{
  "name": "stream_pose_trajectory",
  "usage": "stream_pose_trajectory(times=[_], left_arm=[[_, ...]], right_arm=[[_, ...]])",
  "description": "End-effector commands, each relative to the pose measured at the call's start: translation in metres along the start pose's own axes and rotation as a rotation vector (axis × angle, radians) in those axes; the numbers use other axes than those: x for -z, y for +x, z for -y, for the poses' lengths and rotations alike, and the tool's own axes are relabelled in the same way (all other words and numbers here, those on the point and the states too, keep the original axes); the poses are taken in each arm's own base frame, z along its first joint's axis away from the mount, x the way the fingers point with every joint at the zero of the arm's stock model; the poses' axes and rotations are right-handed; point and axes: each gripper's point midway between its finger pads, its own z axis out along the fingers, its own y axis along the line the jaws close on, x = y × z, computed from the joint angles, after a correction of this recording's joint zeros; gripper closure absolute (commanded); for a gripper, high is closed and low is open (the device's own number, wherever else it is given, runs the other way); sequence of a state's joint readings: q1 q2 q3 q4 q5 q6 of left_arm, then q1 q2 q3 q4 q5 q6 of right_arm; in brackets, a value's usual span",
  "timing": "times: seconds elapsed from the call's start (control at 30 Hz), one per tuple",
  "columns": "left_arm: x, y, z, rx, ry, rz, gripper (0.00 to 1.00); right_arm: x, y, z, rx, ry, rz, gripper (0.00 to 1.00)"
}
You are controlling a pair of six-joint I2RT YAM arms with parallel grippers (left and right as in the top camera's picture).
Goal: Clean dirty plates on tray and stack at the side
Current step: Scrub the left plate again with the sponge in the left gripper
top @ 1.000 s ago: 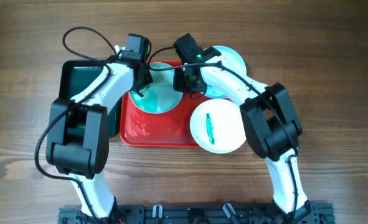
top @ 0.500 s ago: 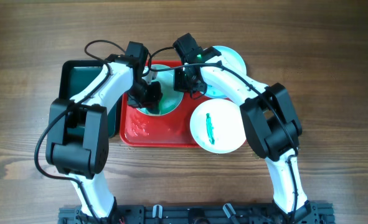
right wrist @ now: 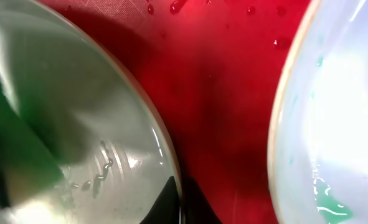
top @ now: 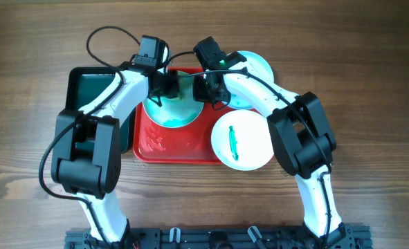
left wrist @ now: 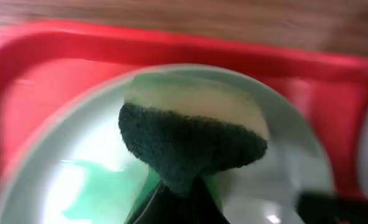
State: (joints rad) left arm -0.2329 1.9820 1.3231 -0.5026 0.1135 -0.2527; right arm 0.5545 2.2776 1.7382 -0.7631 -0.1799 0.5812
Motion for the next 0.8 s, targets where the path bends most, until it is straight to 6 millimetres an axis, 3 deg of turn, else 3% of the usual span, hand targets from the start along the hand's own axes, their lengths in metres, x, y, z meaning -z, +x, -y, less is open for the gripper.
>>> stream_pose_trajectory(times=[0.0, 0.17, 0.33, 0.4, 0.43, 0.6, 0.7, 0.77], left_arm=[[0.004, -0.009, -0.038, 0.064, -0.216, 0.067, 0.96], [0.006, 0.021, -0.048, 0.044, -0.261, -0.057, 0.96], [0.011, 0.048, -0.053, 0.044, -0.287, -0.169, 0.96], [0.01, 0.058, -0.04, 0.012, -0.203, -0.227, 0.96], [0.011, 0.073, -0.014, -0.068, -0.03, -0.306, 0.96], [0.034, 0.107, 0.043, -0.249, 0.378, -0.439, 0.96], [0.032, 0.101, 0.048, -0.265, 0.405, -0.41, 0.96], [0.027, 0.086, 0.052, -0.263, 0.406, -0.345, 0.96]], right_arm=[[-0.011, 0.003, 0.015, -0.01, 0.04, -0.018, 0.96], [-0.007, 0.01, 0.0, 0.058, -0.123, -0.099, 0.96], [-0.003, 0.009, 0.006, 0.065, -0.287, -0.151, 0.96], [-0.007, 0.014, 0.01, 0.071, -0.323, -0.165, 0.96], [-0.009, 0.015, 0.013, 0.066, -0.329, -0.165, 0.95], [-0.009, 0.014, 0.012, 0.068, -0.335, -0.159, 0.96], [-0.009, 0.014, 0.012, 0.069, -0.335, -0.159, 0.96], [-0.009, 0.014, 0.011, 0.07, -0.336, -0.159, 0.96]])
